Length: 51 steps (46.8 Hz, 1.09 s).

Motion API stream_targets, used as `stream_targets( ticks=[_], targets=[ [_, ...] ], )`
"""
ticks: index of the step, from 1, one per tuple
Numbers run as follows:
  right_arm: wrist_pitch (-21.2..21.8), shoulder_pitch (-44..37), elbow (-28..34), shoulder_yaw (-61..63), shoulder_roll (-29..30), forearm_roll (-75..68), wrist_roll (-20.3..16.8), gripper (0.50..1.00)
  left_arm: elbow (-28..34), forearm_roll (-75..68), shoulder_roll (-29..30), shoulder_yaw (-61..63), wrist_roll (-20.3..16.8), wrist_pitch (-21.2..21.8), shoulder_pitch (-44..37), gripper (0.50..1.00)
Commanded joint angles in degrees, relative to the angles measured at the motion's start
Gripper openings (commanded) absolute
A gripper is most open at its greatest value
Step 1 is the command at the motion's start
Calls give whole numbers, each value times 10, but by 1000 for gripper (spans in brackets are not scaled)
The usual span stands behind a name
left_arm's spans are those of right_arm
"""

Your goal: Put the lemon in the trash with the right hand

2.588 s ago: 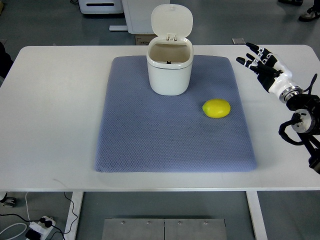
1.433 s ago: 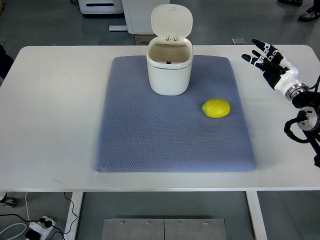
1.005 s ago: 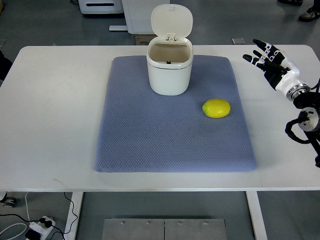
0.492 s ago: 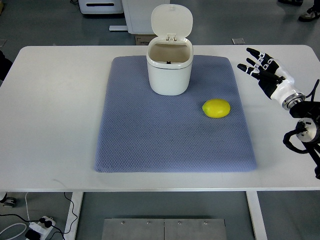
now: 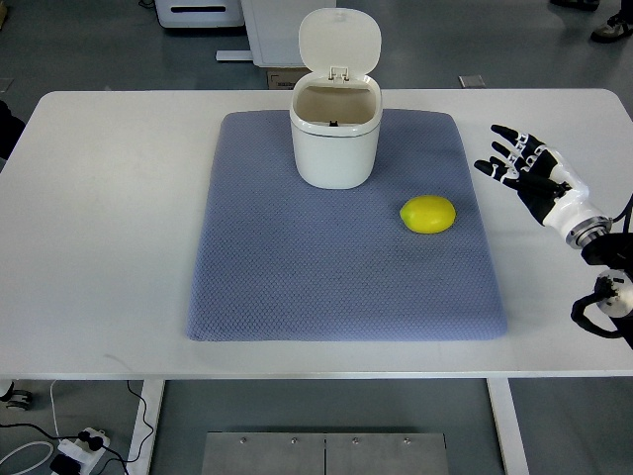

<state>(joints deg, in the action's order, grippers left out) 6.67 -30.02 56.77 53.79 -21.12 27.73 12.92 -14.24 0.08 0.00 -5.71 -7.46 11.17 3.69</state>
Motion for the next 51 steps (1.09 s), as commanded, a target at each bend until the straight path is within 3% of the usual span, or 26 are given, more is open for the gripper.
stream_targets(
  ticks=[1,11,24,31,39,51],
  targets=[
    [-1,-2,-2,0,0,-1,0,1000,0,0,0,0,0,0,0,1000],
    [-2,-1,-3,5,0,-3,3,1000,0,0,0,0,0,0,0,1000],
    [5,-24,-7,-53,-17,-44,47,1000,0,0,0,0,0,0,0,1000],
    [7,-31,-7,-87,-44,-111,31,1000,0,0,0,0,0,0,0,1000],
    [7,-36,-10,-85,-45,-116,-35,1000,0,0,0,0,0,0,0,1000],
    [2,-39,-5,-92,-39,-112,-13,993,0,0,0,0,0,0,0,1000]
  ],
)
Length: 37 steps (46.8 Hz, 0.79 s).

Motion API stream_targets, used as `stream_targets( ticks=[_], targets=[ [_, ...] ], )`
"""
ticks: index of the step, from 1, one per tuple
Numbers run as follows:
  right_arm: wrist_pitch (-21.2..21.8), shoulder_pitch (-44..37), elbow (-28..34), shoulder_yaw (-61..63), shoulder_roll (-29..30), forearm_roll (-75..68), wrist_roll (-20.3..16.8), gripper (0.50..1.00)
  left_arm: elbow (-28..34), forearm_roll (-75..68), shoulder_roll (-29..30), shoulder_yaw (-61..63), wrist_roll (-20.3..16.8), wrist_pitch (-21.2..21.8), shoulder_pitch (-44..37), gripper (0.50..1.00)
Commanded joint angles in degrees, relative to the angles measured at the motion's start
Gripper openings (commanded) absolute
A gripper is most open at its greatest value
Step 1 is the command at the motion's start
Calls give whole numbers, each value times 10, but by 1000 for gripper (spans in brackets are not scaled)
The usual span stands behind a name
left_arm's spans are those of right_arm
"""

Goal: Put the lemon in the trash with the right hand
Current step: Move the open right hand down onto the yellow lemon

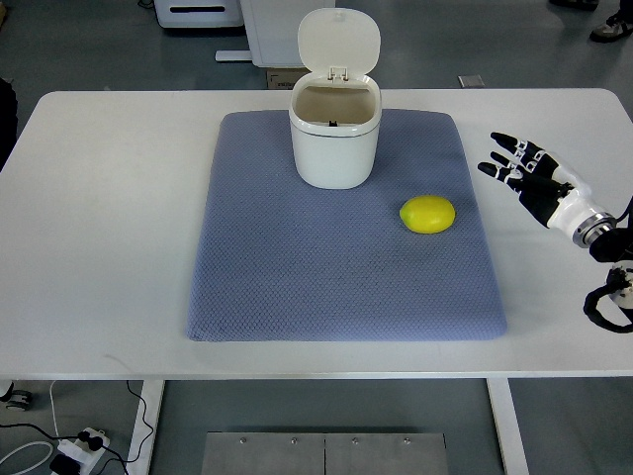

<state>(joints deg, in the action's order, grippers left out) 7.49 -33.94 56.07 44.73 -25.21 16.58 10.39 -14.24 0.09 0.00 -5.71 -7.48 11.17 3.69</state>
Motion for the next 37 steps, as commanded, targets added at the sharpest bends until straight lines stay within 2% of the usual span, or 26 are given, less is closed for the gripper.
stream_targets(
  ticks=[1,4,7,11,19,29,37],
  targets=[
    [-8,0,3,-2,3,-1,17,991,0,0,0,0,0,0,0,1000],
    [-9,2,5,-6,3,0,34,979,0,0,0,0,0,0,0,1000],
    [-12,2,10,-20,1,5,52,918,0,0,0,0,0,0,0,1000],
    [-36,1,17,-39,-1,42,84,895,0,0,0,0,0,0,0,1000],
    [-82,1,36,-83,1,115,139,908,0,0,0,0,0,0,0,1000],
    [-90,0,50,-121,3,118,154,968,0,0,0,0,0,0,0,1000],
    [-90,0,56,-137,4,119,156,975,0,0,0,0,0,0,0,1000]
  ],
)
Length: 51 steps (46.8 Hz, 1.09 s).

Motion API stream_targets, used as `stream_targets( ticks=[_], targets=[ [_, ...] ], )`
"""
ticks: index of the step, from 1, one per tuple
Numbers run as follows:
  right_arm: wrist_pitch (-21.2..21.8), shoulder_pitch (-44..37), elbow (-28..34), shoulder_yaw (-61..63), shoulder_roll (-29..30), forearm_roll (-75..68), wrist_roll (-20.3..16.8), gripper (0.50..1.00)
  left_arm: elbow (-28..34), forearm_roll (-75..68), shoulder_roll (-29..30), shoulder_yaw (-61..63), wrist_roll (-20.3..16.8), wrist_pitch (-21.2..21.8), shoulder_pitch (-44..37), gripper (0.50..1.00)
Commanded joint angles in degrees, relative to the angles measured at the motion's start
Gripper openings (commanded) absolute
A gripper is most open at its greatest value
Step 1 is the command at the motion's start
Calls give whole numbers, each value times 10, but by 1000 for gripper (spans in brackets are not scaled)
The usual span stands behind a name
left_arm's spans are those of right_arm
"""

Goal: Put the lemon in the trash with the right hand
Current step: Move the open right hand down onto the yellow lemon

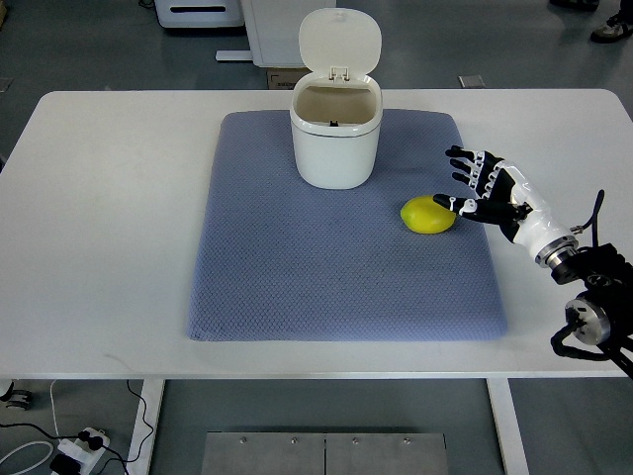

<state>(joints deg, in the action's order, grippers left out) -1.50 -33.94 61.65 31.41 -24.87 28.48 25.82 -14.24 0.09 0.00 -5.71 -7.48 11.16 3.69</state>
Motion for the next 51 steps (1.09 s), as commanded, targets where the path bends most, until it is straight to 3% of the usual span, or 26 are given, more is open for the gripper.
stream_targets(
  ticks=[1,51],
  targets=[
    [0,0,1,-6,1,0,2,975,0,0,0,0,-1,0,0,1000],
    [-16,17,-46,-34,26,15,6,979,0,0,0,0,0,0,0,1000]
  ],
)
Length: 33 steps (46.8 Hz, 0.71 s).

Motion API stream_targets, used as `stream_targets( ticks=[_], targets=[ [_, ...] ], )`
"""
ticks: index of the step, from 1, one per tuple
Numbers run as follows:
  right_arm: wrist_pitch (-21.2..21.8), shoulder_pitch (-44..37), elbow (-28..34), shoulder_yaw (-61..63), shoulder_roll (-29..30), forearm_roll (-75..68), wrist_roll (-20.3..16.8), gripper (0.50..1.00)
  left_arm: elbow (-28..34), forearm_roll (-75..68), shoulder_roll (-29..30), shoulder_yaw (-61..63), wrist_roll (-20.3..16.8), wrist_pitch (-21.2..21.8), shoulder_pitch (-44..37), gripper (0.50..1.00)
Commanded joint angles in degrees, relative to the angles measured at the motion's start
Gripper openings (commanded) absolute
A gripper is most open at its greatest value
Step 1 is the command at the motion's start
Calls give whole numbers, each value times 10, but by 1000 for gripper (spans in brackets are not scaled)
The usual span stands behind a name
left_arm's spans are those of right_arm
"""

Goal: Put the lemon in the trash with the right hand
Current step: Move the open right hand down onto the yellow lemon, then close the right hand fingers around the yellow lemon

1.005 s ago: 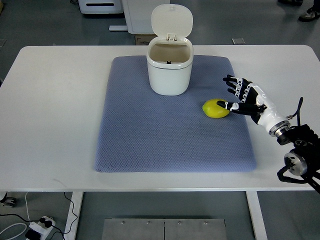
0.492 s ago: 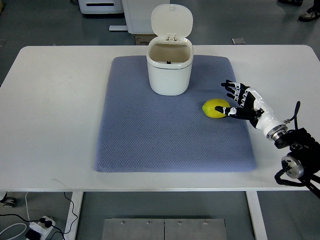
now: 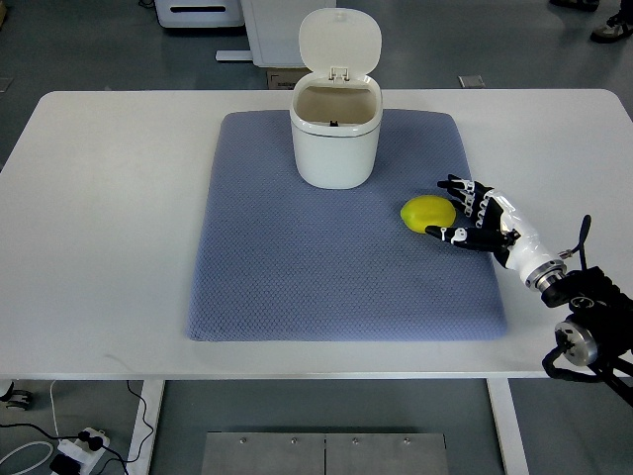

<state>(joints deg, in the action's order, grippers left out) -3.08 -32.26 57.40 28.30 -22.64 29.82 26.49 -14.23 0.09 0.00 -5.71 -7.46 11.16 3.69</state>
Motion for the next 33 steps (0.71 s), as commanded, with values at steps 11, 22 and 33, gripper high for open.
stream_targets(
  ticks=[11,22,33],
  targets=[
    [-7,-3,-36,-3,25,2,-1,968,0,0,0,0,0,0,0,1000],
    [-10,-8,-45,-3,27,2,-3,939,0,0,0,0,0,0,0,1000],
    [-10,-9,-57,-12,29,2,-5,893,0,0,0,0,0,0,0,1000]
  ],
)
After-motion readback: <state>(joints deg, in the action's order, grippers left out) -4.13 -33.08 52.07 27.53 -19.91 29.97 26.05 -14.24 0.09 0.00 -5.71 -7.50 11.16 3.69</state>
